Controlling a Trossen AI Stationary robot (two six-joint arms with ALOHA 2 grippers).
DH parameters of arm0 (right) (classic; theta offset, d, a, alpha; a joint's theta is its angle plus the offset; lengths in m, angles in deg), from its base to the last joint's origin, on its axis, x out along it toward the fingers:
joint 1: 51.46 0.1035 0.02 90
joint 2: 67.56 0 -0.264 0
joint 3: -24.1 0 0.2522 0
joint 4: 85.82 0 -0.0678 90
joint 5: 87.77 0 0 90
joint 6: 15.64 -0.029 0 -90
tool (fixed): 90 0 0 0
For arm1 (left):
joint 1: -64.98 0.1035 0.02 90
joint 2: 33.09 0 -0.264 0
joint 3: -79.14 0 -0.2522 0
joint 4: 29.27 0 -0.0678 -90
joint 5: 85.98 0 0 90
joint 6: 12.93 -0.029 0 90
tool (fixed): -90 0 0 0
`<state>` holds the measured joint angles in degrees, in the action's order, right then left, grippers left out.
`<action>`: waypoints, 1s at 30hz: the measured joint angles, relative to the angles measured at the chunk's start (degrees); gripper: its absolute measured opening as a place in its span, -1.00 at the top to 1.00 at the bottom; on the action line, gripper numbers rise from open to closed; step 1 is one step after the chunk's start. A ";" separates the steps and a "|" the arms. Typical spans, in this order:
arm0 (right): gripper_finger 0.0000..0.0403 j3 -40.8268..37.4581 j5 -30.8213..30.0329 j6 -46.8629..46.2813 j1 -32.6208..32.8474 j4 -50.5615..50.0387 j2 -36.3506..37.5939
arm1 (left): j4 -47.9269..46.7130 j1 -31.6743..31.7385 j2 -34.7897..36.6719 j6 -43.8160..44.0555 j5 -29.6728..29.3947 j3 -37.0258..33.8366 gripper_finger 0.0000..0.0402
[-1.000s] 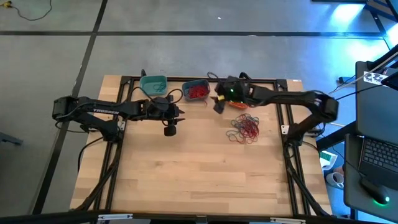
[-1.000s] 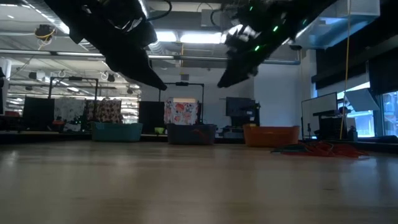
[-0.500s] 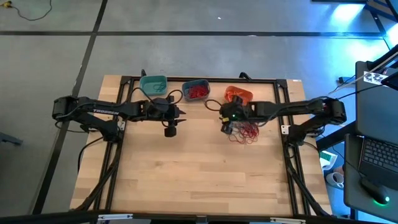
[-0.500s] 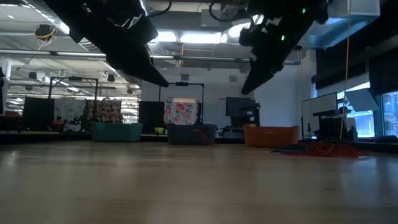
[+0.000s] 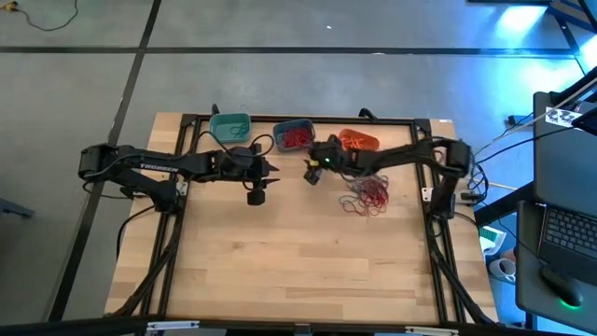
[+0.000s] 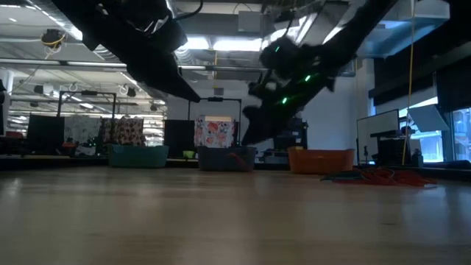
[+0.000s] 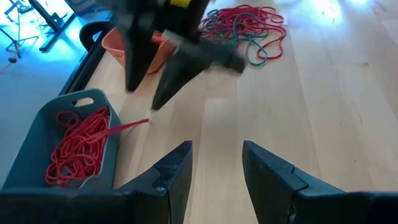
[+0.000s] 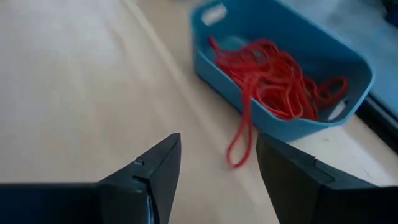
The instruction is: Sort rubber bands into baskets
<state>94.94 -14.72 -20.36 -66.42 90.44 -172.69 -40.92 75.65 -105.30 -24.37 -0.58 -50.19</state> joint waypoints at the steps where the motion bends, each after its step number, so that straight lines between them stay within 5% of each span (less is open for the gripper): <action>1: -0.05 0.95 0.20 -0.38 -0.78 -0.38 -1.55 | -0.04 0.00 0.00 0.02 0.00 0.00 0.31; 13: 0.16 6.70 3.42 -1.70 -4.22 -4.21 -10.34 | -0.53 -0.09 0.00 0.12 -0.02 0.00 0.31; 24: 0.94 6.66 1.06 2.70 -4.20 -4.25 -11.09 | 0.02 -0.09 0.00 -0.02 -0.02 0.00 0.31; 30: 0.89 6.58 1.03 3.80 -3.76 -5.51 -9.29 | 0.43 -0.09 0.00 -0.01 -0.02 0.00 0.31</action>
<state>101.52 -13.69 -16.55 -70.18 84.92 -181.98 -40.49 75.57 -105.30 -24.38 -0.61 -50.19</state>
